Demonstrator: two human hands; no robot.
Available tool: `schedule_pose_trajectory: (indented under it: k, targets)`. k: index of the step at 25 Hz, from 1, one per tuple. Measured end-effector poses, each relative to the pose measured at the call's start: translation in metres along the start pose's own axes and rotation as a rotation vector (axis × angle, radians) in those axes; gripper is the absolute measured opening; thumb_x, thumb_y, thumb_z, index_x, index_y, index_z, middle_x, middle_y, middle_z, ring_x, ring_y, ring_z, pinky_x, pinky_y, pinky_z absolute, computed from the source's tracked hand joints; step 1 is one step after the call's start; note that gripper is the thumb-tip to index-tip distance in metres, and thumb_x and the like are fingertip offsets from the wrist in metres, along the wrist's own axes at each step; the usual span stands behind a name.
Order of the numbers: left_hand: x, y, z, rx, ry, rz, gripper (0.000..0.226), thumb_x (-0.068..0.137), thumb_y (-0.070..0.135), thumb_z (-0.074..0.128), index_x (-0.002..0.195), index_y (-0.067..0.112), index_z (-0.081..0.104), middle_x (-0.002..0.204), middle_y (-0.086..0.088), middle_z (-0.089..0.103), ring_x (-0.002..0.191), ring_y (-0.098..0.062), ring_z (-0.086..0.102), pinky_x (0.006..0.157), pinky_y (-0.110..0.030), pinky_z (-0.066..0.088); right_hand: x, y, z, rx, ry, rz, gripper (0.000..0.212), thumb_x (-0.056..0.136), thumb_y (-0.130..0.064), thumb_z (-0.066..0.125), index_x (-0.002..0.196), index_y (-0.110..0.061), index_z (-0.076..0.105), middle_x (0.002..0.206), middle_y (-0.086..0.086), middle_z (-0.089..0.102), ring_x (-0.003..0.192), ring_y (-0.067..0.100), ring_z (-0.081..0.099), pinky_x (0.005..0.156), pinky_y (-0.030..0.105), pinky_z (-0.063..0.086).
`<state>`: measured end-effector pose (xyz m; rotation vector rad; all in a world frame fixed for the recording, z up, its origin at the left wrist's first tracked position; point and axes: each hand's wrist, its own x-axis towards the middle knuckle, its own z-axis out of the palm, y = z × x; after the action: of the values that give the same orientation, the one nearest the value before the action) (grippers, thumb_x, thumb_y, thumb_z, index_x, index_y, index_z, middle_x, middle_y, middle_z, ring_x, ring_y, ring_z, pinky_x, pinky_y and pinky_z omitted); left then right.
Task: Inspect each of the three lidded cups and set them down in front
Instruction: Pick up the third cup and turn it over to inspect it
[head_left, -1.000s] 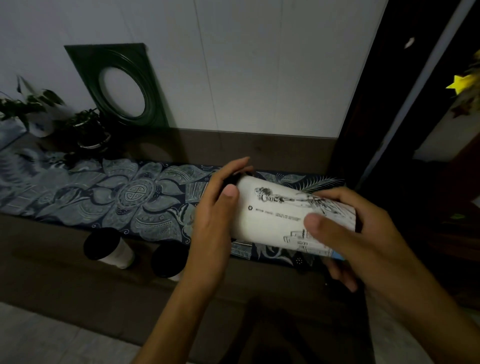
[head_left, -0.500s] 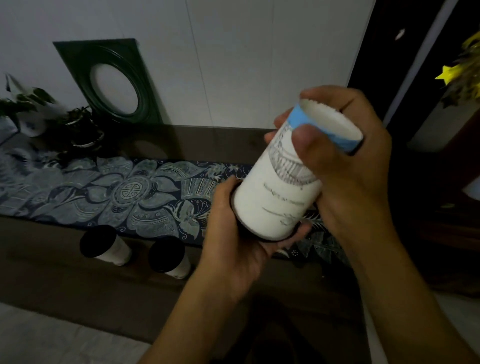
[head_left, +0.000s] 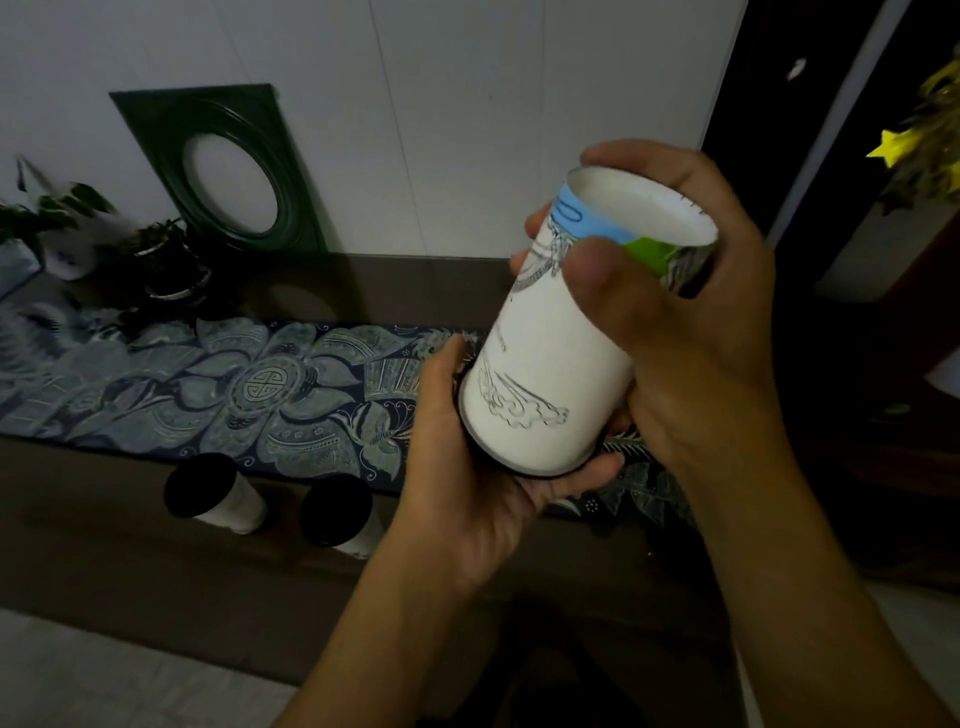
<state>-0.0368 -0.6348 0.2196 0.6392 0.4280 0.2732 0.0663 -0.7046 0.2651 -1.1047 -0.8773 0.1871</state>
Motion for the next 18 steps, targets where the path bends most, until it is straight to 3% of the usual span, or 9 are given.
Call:
schedule_pose_trajectory:
  k: [3,5,7,10,12,14,16,18]
  targets:
    - [0.001,-0.013,0.004,0.113,0.101,0.44,0.046,0.092,0.057,0.047,0.117,0.021,0.061,0.115,-0.01,0.073,0.088,-0.026,0.076,0.058,-0.04,0.061,-0.004,-0.001,0.007,0.004,0.228,0.005,0.045,0.07,-0.037,0.073,0.107,-0.018,0.056,0.099,0.001,0.07,0.088,0.019,0.073,0.072,0.038,0.06]
    - [0.003,-0.018,0.004,0.177,0.127,0.601,0.043,0.086,0.055,0.05,0.116,0.024,0.056,0.118,-0.007,0.07,0.09,-0.024,0.076,0.057,-0.039,0.059,-0.005,-0.002,0.01,0.065,0.286,0.051,0.046,0.07,-0.039,0.073,0.107,-0.018,0.057,0.097,0.0,0.07,0.086,0.016,0.072,0.07,0.033,0.059]
    - [0.002,-0.014,0.001,0.155,0.141,0.465,0.046,0.094,0.058,0.042,0.119,0.023,0.059,0.118,-0.009,0.072,0.088,-0.026,0.076,0.056,-0.039,0.059,-0.005,-0.001,0.007,0.062,0.214,0.051,0.054,0.069,-0.037,0.075,0.114,-0.013,0.056,0.106,0.009,0.069,0.095,0.022,0.071,0.078,0.04,0.059]
    - [-0.006,0.0,-0.001,0.092,-0.021,0.017,0.069,0.096,0.067,0.03,0.126,0.014,0.063,0.107,-0.018,0.074,0.083,-0.035,0.07,0.049,-0.032,0.06,-0.002,-0.004,-0.004,0.078,0.005,0.05,0.075,0.063,-0.045,0.084,0.122,-0.011,0.053,0.116,0.019,0.066,0.106,0.034,0.068,0.086,0.053,0.058]
    - [-0.007,0.0,-0.001,0.064,-0.072,-0.074,0.073,0.095,0.069,0.03,0.125,0.012,0.063,0.104,-0.019,0.074,0.083,-0.037,0.069,0.049,-0.03,0.06,-0.001,-0.005,-0.006,0.057,-0.057,0.051,0.074,0.062,-0.045,0.085,0.12,-0.012,0.054,0.115,0.02,0.067,0.104,0.036,0.069,0.084,0.054,0.058]
    - [-0.003,-0.008,0.0,0.107,0.009,0.098,0.066,0.095,0.065,0.036,0.129,0.013,0.061,0.113,-0.018,0.073,0.087,-0.035,0.073,0.053,-0.035,0.061,-0.002,-0.003,-0.002,0.021,0.08,0.034,0.059,0.066,-0.037,0.08,0.113,-0.013,0.055,0.107,0.014,0.07,0.098,0.028,0.072,0.079,0.046,0.06]
    - [0.0,-0.017,-0.001,0.221,0.092,0.433,0.058,0.091,0.058,0.049,0.132,0.017,0.053,0.125,-0.015,0.067,0.096,-0.031,0.074,0.06,-0.04,0.06,-0.007,-0.001,0.005,0.066,0.26,0.053,0.051,0.066,-0.037,0.078,0.107,-0.016,0.056,0.097,0.0,0.071,0.089,0.014,0.073,0.073,0.031,0.058]
    - [0.003,-0.025,-0.003,0.334,0.145,0.667,0.055,0.083,0.055,0.053,0.128,0.022,0.049,0.128,-0.014,0.063,0.1,-0.03,0.073,0.064,-0.045,0.06,-0.011,-0.001,0.01,0.139,0.312,0.073,0.05,0.066,-0.037,0.077,0.106,-0.016,0.056,0.091,-0.006,0.07,0.083,0.008,0.072,0.071,0.025,0.056]
